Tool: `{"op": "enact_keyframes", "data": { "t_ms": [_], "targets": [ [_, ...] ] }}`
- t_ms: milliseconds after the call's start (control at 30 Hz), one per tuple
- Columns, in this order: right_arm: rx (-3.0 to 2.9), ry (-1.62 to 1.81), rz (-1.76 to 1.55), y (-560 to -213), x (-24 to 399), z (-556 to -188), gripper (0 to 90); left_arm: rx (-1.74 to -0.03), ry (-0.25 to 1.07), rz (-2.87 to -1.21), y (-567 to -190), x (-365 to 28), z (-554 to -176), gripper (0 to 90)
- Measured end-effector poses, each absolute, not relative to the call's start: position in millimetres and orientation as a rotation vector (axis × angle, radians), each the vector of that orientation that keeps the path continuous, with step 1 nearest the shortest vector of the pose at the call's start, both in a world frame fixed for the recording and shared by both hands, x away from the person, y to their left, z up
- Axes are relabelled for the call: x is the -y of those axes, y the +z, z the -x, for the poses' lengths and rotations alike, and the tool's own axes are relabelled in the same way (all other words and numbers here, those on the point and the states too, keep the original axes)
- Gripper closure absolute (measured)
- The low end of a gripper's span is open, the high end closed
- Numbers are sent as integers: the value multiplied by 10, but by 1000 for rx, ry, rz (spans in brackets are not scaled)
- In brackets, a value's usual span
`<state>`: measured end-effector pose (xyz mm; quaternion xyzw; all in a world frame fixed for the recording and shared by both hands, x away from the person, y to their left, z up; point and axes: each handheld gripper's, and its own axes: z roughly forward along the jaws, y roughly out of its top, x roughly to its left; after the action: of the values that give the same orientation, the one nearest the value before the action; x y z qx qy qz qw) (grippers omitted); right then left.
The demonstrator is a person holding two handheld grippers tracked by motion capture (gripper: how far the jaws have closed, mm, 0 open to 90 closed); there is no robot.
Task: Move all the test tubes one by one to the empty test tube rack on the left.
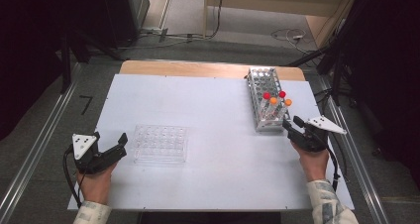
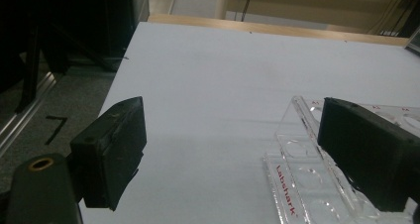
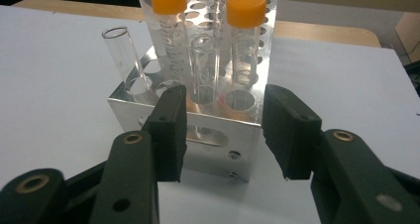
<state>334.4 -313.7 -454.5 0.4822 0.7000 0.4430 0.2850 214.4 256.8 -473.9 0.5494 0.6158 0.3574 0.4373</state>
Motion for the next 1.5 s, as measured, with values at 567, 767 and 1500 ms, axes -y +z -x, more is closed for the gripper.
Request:
{"op": "enact_keyframes", "data": {
  "t_ms": [567,767,1500],
  "targets": [
    [-1880,1156,-1273,-4590,2947,-3571,677,-1533,890,-1363,-4740,-2577,-2136,123],
    [-1881,1153,-1274,-4606,2936,-3590,681,-1532,890,-1365,-4740,-2572,-2138,123],
    [-1834,1185,-1198,-4275,2895,-3474,731,-1530,886,-1382,-4744,-2552,-2144,123]
  ]
}}
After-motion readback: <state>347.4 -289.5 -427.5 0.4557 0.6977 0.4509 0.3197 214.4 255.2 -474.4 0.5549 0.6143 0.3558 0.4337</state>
